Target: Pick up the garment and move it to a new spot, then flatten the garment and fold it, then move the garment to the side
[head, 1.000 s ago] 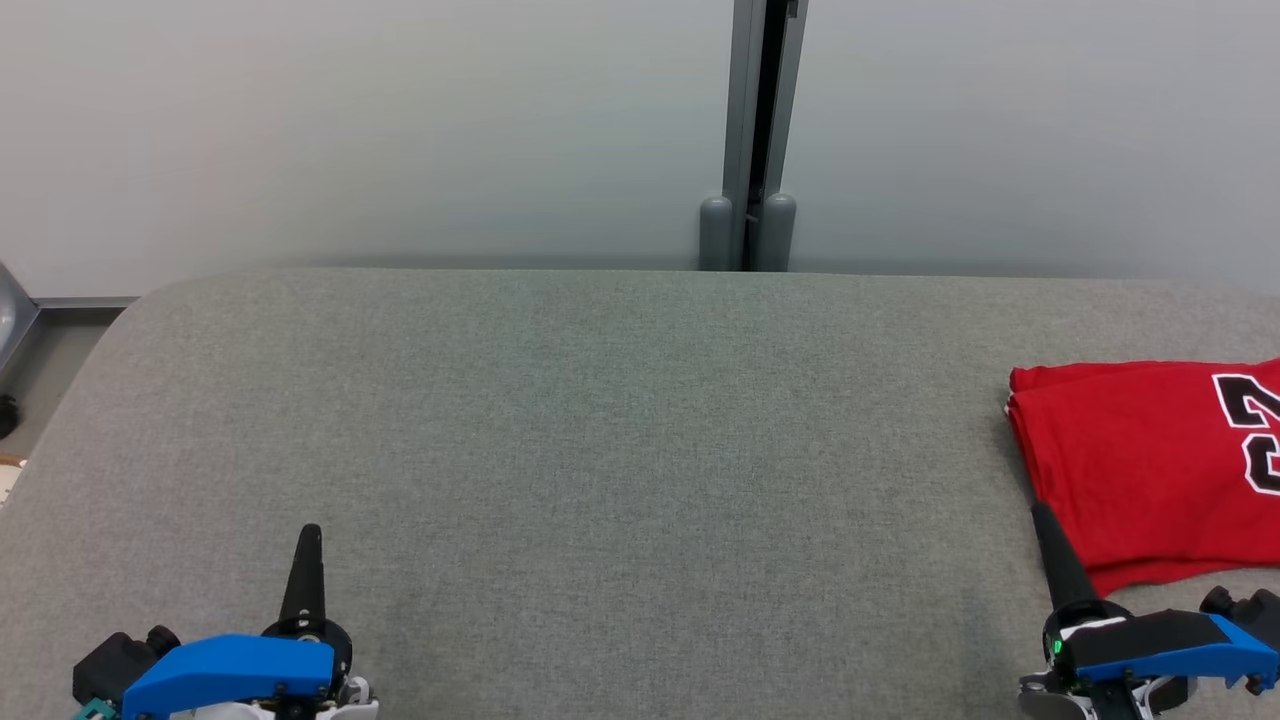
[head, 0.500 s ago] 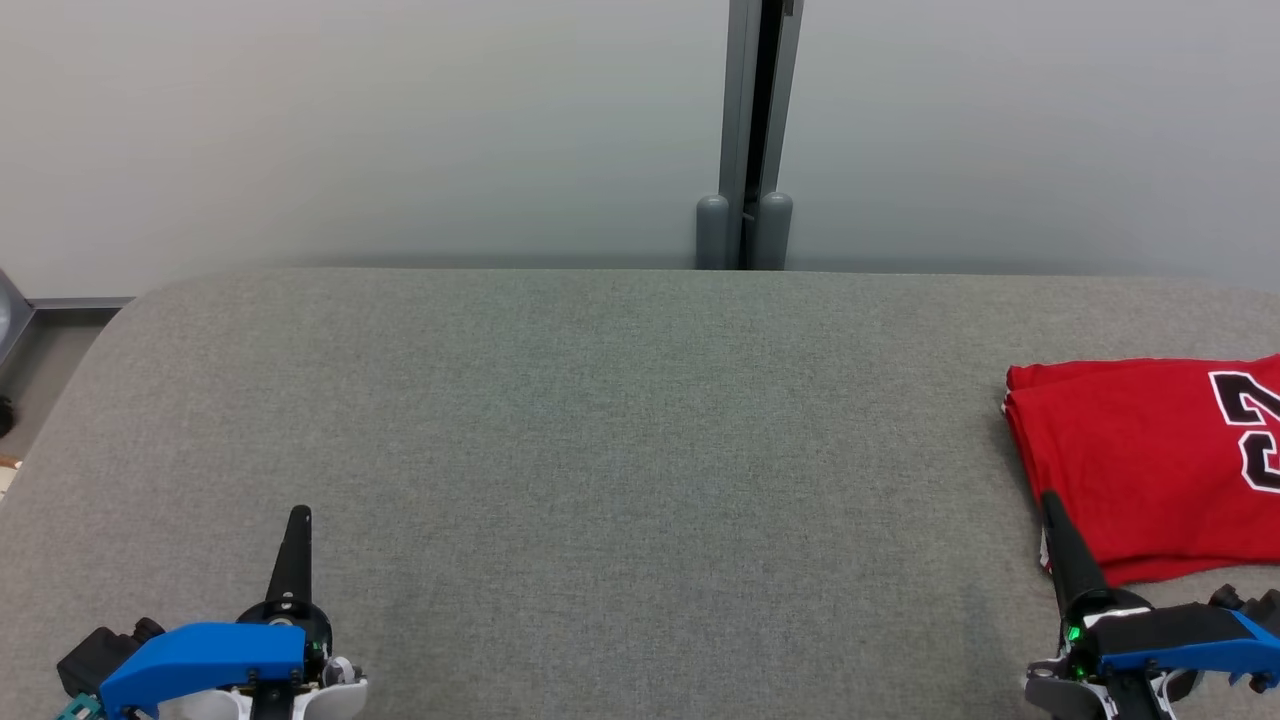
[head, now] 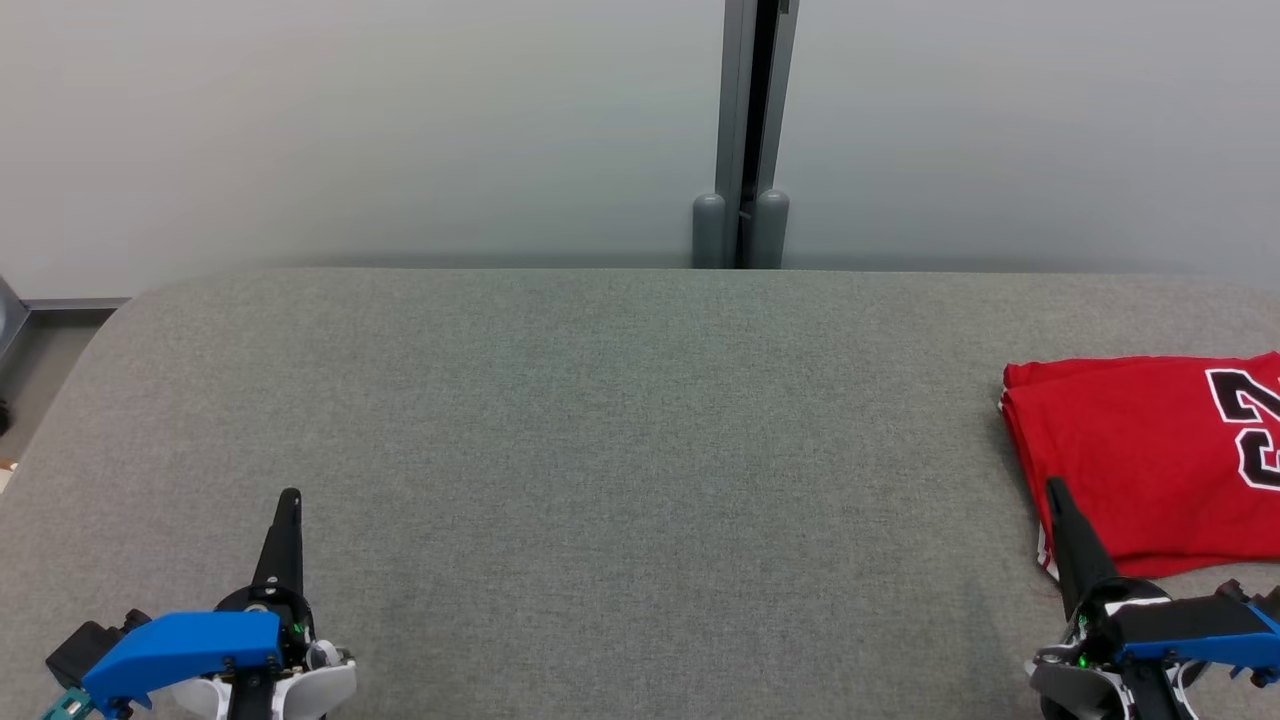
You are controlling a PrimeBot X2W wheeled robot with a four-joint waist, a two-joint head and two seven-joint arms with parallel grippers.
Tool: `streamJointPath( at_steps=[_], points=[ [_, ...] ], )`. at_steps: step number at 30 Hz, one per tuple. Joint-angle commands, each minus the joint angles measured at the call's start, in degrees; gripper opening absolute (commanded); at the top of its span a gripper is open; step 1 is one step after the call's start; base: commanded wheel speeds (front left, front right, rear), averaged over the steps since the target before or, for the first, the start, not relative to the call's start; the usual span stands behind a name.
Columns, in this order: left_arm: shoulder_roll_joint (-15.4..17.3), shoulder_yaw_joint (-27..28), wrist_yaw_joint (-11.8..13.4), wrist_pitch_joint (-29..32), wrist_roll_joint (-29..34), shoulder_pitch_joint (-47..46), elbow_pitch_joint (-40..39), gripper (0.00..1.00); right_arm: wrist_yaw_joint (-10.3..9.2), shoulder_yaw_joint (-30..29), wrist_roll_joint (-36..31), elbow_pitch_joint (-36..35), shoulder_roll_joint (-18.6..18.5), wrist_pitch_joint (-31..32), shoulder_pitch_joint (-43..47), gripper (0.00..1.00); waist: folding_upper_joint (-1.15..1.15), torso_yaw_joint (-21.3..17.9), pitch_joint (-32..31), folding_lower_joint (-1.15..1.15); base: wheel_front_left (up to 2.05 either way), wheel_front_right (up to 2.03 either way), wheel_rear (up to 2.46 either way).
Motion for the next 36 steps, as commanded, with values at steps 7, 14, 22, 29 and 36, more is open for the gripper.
streamJointPath(
  at_steps=[7, 14, 22, 29, 36],
  points=[
    [-0.1, 0.9, -0.7, 1.1, -3.5, -1.3, -0.8, 0.0, 0.02, -0.5, 4.0, -1.0, -0.3, 1.1, -1.0, 0.0, 0.0, -0.1, 0.1, 0.0, 0.0, 0.0, 0.0],
    [-0.1, 1.4, -0.8, 1.9, -6.1, -1.7, -1.1, 0.0, 0.02, -0.8, 6.7, -1.3, -0.3, 1.9, -1.2, 0.0, 0.0, -0.3, 0.1, 0.0, 0.0, 0.0, 0.0],
    [-0.1, 1.9, -1.1, 2.6, -8.9, -1.9, -1.4, 0.0, 0.02, -1.0, 9.6, -1.6, -0.3, 2.6, -1.3, 0.0, 0.0, -0.4, 0.2, 0.0, 0.0, 0.0, 0.0],
    [-0.1, 1.9, -1.1, 2.8, -9.1, -1.9, -1.3, 0.0, 0.02, -1.1, 9.8, -1.7, -0.3, 2.7, -1.4, 0.0, 0.0, -0.4, 0.2, 0.0, 0.0, 0.0, 0.0],
    [-0.1, 1.9, -1.1, 2.7, -9.1, -1.9, -1.4, 0.0, 0.02, -1.1, 9.8, -1.7, -0.3, 2.7, -1.4, 0.0, 0.0, -0.4, 0.2, 0.0, 0.0, 0.0, 0.0]
  ],
)
